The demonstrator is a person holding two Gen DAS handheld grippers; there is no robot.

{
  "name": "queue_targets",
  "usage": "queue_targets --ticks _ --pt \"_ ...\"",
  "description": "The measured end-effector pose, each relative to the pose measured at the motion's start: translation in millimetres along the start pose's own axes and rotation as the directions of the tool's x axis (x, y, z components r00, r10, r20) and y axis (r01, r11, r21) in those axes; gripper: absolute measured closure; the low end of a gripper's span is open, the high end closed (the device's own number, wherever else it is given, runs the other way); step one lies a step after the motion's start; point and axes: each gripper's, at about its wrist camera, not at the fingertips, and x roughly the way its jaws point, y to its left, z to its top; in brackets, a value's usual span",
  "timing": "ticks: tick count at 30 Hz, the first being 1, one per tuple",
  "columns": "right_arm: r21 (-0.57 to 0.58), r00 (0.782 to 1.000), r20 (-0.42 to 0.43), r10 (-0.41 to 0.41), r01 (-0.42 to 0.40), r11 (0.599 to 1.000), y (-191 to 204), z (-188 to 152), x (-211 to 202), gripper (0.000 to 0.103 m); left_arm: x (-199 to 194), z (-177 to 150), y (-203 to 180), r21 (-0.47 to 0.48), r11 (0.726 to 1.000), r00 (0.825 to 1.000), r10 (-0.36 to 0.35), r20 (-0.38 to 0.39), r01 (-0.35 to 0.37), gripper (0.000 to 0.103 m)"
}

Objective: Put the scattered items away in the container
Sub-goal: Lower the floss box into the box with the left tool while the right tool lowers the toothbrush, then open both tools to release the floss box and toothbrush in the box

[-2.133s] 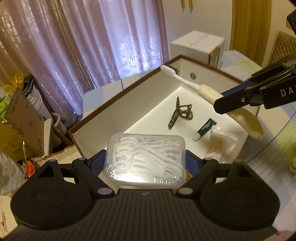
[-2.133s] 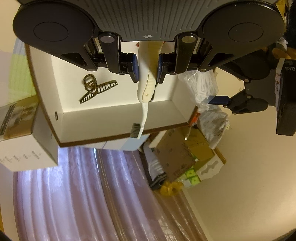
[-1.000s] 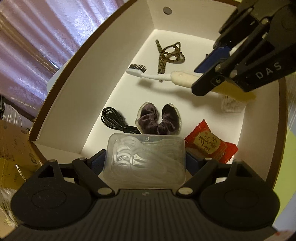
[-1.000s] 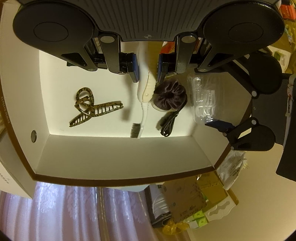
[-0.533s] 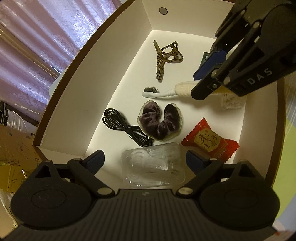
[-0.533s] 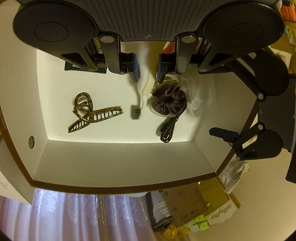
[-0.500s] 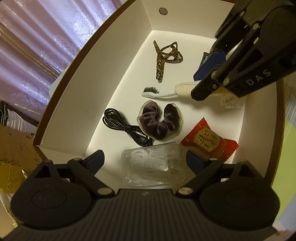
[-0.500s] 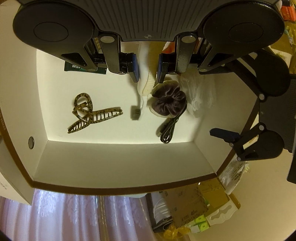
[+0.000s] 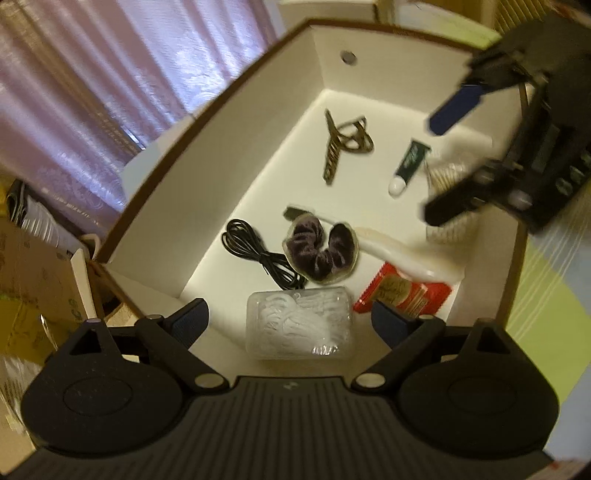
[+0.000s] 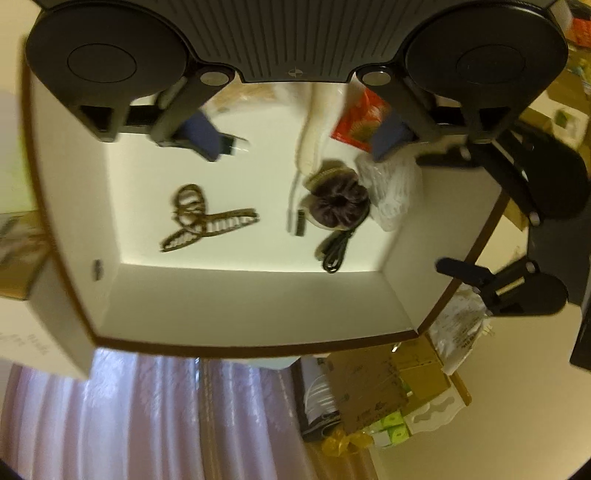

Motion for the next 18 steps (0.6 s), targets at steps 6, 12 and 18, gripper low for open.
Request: queue_targets --ticks 6,12,18 --pt "0.005 0.998 0.067 -0.023 0.022 1.0 -2 -15 -37 0.002 -29 0 -3 -0.128 0.992 0.998 0.011 0.064 -0.003 0.008" --pt "0.013 0.992 0.115 -0.047 0.046 0.999 3 -31 -74 0.002 -66 -3 -14 -0.25 0.967 0.994 0.074 0.084 -0.051 0.003" --pt "0.014 0.986 0.148 -0.074 0.073 0.997 11 -57 -105 0.002 -94 -16 -32 -0.375 0.922 0.99 0.129 0.062 -0.097 0.003"
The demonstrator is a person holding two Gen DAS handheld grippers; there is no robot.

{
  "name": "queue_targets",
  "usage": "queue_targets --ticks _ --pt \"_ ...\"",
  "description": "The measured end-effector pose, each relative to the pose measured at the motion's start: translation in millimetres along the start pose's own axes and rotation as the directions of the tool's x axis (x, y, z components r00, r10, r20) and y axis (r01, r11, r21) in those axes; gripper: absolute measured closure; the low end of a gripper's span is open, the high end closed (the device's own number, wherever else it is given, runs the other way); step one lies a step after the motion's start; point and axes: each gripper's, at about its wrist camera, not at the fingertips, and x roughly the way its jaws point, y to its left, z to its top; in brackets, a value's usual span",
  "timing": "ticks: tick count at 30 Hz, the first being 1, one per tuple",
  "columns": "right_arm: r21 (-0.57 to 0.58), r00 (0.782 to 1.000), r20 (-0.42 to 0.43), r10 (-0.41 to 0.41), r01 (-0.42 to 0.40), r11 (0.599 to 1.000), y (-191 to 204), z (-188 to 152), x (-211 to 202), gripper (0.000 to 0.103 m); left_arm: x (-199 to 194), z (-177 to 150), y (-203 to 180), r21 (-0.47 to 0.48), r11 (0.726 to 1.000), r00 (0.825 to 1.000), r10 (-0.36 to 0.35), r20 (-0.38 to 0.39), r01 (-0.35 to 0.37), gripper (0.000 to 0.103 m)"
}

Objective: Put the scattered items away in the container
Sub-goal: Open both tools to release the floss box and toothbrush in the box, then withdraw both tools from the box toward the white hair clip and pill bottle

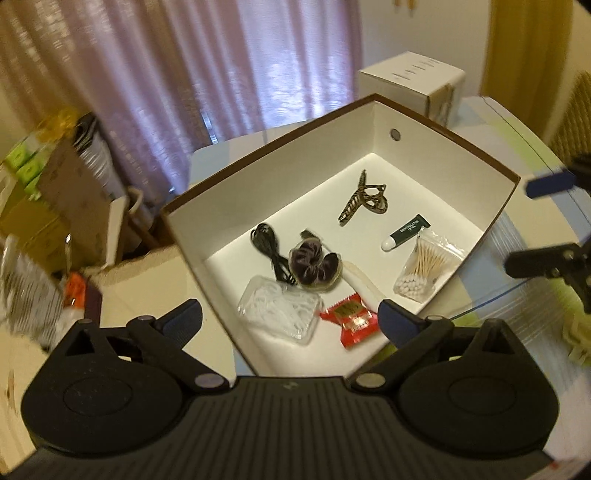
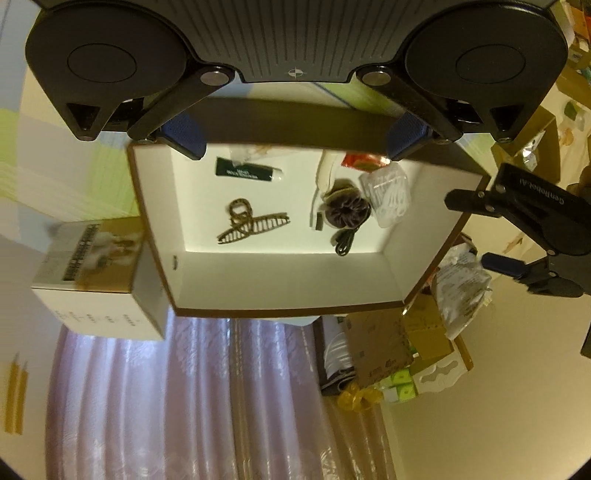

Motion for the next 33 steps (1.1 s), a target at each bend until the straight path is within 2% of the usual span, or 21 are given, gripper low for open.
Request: queue_targets --ticks 4,8,21,24,33 --pt "0.004 1.0 0.027 -0.01 0.01 1.0 3 -17 -24 0.002 -17 -17 -10 -0.067 0.998 1.0 -0.001 -0.006 0.0 0.003" --pt "0.02 0.999 0.037 -0.013 0.013 1.0 2 -36 -45 0.002 -32 -35 -27 -0.089 0.996 1.0 -0.004 -0.011 0.003 0.003" --pt "0.05 0.997 -0.003 -0.081 0.081 0.995 -9 -112 -101 0.002 -54 -93 -87 -0.159 0.987 0.996 -0.014 -0.091 0.0 0.003" --pt "0.058 0.995 -0.024 -0.093 0.094 0.994 -12 -130 -111 0.002 -58 -101 -99 -0.179 0.984 0.994 -0.032 -0.106 0.013 0.003" --pt "0.058 0.992 -0.077 -0.104 0.108 0.992 -21 -168 -131 0.002 -65 -111 -130 -0.175 0.985 0.991 -0.022 -0.13 -0.001 0.003"
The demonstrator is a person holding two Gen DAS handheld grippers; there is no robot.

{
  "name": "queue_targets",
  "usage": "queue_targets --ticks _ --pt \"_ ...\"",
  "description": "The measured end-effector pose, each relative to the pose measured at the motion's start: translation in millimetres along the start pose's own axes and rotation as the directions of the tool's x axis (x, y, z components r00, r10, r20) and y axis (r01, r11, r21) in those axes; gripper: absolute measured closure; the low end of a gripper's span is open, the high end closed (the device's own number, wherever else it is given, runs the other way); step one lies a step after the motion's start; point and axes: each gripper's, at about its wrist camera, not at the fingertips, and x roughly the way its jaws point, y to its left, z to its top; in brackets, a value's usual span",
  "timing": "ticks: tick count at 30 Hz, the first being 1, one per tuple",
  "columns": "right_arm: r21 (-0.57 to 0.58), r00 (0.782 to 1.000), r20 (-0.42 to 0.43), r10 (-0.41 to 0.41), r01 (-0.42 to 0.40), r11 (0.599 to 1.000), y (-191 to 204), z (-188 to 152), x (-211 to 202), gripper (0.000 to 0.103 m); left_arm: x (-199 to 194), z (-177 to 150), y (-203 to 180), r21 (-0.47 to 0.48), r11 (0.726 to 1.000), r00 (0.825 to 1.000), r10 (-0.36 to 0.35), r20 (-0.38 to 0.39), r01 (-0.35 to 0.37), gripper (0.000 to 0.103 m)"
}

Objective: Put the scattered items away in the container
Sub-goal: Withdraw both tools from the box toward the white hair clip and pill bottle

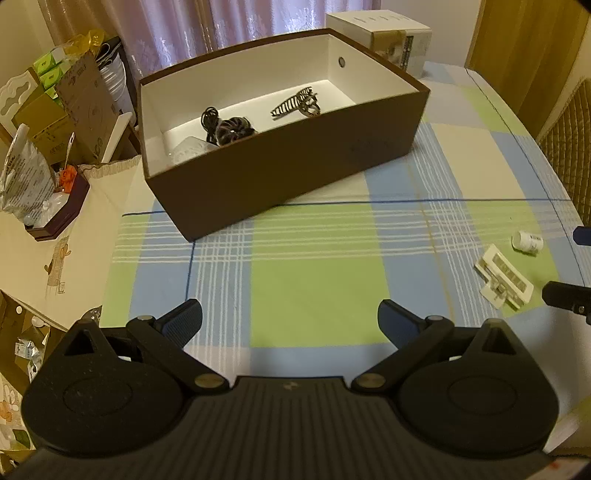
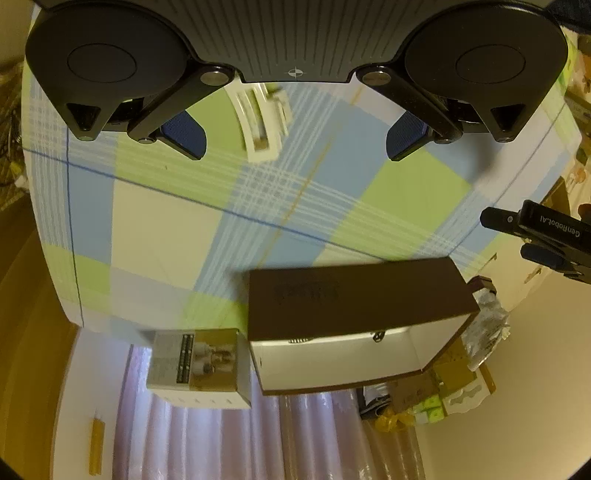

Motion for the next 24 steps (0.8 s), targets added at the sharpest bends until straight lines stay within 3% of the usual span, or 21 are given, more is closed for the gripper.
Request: queue_targets --ticks 24 --pt "0.056 0.992 -0.1 -0.08 0.086 0.995 -60 -61 -26 0.002 10 -13 -89 0.105 0.991 0.996 -0.078 -0.05 0.083 0.003"
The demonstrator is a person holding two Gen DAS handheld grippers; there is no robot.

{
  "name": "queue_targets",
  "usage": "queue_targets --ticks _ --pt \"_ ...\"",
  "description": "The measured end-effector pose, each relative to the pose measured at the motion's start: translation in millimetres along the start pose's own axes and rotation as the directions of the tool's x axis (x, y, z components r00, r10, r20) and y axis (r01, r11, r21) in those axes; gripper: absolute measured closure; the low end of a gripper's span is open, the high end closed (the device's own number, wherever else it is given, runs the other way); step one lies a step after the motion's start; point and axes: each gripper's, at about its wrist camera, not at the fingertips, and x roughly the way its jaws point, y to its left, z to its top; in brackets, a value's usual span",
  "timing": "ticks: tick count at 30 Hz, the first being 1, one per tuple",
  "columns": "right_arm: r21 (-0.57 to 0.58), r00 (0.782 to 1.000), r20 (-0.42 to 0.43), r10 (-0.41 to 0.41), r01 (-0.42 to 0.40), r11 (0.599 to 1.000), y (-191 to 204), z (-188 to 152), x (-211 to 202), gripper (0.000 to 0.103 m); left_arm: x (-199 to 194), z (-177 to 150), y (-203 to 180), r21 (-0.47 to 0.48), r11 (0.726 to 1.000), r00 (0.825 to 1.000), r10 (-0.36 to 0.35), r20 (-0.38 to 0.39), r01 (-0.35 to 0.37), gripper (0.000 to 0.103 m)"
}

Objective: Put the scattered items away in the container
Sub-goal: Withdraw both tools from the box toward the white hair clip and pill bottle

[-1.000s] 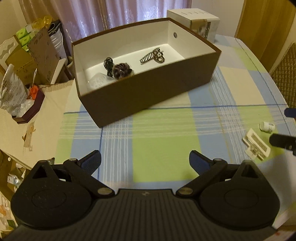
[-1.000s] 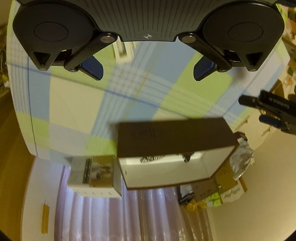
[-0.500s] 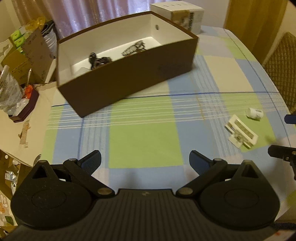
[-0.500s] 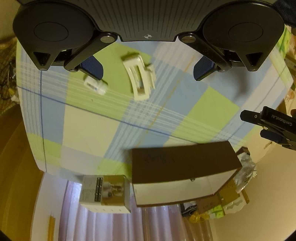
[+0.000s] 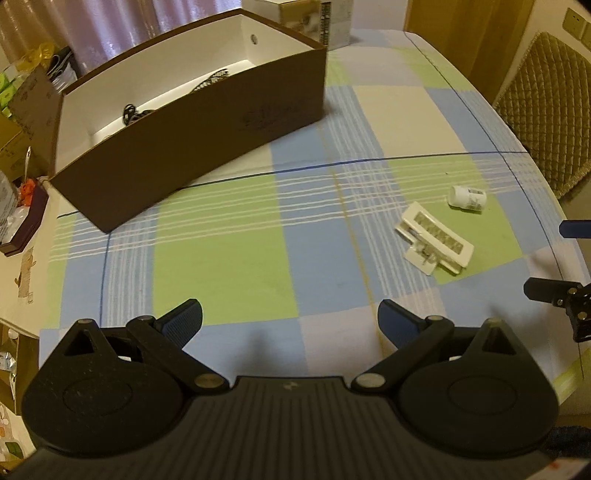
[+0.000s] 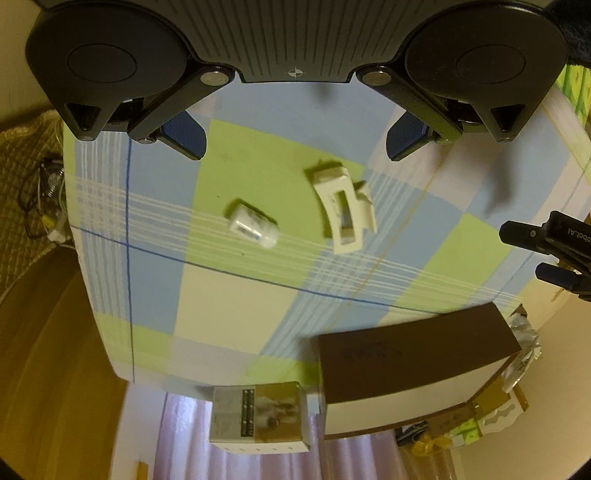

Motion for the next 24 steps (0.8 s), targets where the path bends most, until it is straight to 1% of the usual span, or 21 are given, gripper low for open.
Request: queue_targets --ticks 7,12,15,20,22,24 --pt "0.042 0.999 -0.027 -0.037 0.038 0.998 -21 -10 4 0.002 8 3 -22 0.044 0.998 0.999 -0.044 -0.006 0.045 0.003" --pt "0.087 0.996 -0.049 -0.068 0.072 0.994 -40 -19 9 0.002 18 5 -44 0.133 0.985 0.994 -0.111 0.007 0.109 0.003" --pt "0.113 0.995 -0.063 -0.082 0.089 0.99 -50 -22 13 0.002 26 7 -61 0.217 0.965 0.988 -0.151 0.013 0.145 0.003" --pt "0.159 0.992 -0.086 -0.098 0.111 0.981 -65 -30 19 0.002 42 10 -88 0.361 0.911 0.975 -0.221 0.013 0.202 0.003" --pt "0.176 0.99 -0.096 -0.105 0.121 0.977 -70 -33 20 0.002 51 13 -96 0.397 0.891 0.97 -0.244 0.008 0.221 0.003" --pt "0.188 0.988 -0.106 -0.114 0.132 0.973 -76 -36 21 0.002 62 18 -100 0.412 0.877 0.963 -0.269 -0.005 0.247 0.003"
